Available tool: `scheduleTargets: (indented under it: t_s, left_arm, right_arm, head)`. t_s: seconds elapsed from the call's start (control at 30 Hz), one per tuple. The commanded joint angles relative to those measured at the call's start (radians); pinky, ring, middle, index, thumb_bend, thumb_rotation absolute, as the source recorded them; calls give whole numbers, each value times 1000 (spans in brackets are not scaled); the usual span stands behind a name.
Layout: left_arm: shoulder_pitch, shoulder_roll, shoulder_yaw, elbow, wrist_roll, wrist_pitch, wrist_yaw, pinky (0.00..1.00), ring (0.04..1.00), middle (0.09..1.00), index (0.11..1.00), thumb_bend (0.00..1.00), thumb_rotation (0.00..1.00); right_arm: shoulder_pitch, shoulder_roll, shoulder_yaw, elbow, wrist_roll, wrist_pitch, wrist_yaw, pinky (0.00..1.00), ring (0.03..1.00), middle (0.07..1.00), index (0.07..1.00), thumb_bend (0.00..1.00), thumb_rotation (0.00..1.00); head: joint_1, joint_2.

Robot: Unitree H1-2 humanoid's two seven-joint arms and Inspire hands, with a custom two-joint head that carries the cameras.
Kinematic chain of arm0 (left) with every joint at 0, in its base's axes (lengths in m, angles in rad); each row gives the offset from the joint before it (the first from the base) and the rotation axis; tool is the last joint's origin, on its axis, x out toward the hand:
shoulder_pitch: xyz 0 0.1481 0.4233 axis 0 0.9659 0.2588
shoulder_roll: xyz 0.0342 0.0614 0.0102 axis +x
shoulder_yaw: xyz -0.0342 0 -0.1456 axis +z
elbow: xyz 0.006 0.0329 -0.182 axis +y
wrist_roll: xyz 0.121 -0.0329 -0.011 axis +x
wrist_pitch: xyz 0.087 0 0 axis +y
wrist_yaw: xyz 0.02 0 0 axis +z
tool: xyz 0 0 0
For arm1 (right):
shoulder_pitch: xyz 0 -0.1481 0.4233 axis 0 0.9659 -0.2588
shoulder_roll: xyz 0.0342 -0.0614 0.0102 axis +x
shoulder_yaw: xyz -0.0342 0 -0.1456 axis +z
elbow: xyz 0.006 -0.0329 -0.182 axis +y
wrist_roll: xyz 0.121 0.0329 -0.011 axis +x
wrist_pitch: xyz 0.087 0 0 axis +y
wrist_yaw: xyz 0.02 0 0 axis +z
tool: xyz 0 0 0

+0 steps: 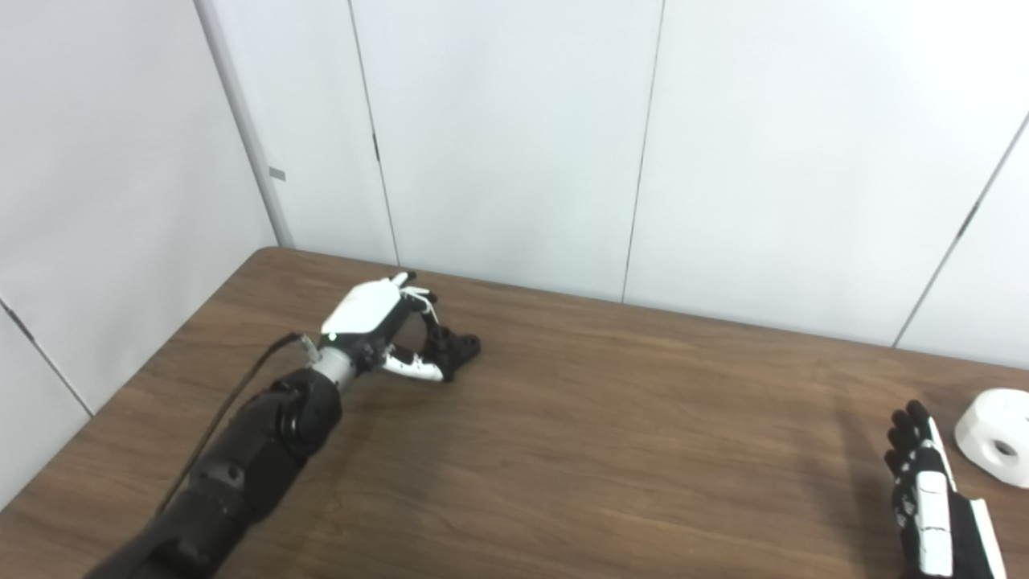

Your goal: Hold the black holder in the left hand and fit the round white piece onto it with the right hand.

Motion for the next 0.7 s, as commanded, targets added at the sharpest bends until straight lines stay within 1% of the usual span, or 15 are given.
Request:
scheduleTargets:
  t_s: [0.0, 0.17, 0.3, 0.33, 0.37, 0.43, 0.67]
  left_arm:
    - [-8, -4, 2, -44, -7, 2, -17, 1000, 1000, 894, 482, 525, 56]
    - [31, -31, -22, -108, -1, -9, -54, 1000, 1000, 904, 482, 525, 56]
    - [60, -56, -46, -151, 23, -16, -52, 1000, 1000, 897, 482, 525, 55]
    - [65, -61, -54, -158, 32, -24, -46, 1000, 1000, 895, 482, 525, 55]
    - [70, -66, -61, -162, 38, -35, -38, 1000, 1000, 893, 482, 525, 55]
    - [79, -77, -73, -174, 49, -50, -33, 1000, 1000, 886, 482, 525, 54]
    - [102, -123, -114, -188, 60, -92, -40, 1000, 1000, 885, 482, 525, 54]
  right_arm:
    - [19, 10, 3, -13, 2, -12, -3, 992, 984, 972, 966, 454, 1000]
    - [23, 15, 0, -30, 7, -13, -6, 990, 982, 970, 963, 445, 1000]
    - [25, 16, -2, -42, 17, -31, -1, 985, 979, 965, 958, 453, 1000]
    - [26, 16, -2, -47, 19, -32, 0, 979, 976, 962, 955, 456, 1000]
    - [27, 15, -2, -50, 21, -35, 1, 978, 976, 960, 955, 455, 1000]
    - [32, 14, 1, -72, 16, -24, 1, 976, 974, 957, 954, 453, 1000]
    - [47, 22, 3, -145, 11, 9, -9, 952, 967, 949, 942, 468, 1000]
  head:
    - [-8, 5]
    - [-32, 16]
    - [-49, 22]
    - [-65, 24]
    - [-65, 24]
    - [-98, 32]
    - [-146, 45]
